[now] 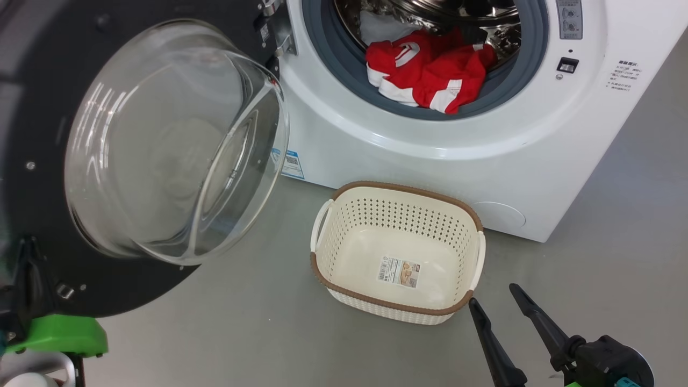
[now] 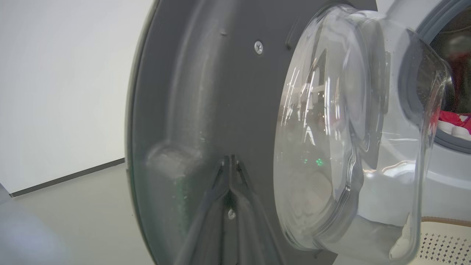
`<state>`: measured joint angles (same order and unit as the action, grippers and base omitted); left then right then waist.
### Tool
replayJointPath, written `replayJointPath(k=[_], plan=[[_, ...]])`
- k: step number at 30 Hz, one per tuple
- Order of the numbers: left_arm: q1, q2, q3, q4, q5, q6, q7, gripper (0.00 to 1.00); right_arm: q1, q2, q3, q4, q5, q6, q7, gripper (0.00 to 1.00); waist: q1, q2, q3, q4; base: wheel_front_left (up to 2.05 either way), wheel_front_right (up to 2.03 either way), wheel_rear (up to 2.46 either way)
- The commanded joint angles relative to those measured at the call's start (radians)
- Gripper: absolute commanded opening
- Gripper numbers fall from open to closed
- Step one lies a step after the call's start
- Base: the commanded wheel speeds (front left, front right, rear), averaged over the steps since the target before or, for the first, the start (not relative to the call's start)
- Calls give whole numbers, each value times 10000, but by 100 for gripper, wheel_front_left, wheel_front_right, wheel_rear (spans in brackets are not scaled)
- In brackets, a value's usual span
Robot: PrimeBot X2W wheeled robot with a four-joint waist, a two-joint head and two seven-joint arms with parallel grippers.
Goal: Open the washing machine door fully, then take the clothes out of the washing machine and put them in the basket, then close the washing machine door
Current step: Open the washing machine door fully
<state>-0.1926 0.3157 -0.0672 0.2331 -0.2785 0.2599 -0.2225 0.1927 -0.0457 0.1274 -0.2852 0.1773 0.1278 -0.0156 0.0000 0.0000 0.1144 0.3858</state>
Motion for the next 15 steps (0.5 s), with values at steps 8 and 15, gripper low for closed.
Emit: replayJointPath(k=[8,15], plan=[[-995,666,668,601,-211,-85,-204,0,-386,-45,282,-468,-231,29,180,100,0,0,187,-116,0,0,0],[-1261,664,754,1076,-234,-114,-321,0,-443,-104,265,-590,-288,29,290,100,0,0,321,-222,0,0,0]])
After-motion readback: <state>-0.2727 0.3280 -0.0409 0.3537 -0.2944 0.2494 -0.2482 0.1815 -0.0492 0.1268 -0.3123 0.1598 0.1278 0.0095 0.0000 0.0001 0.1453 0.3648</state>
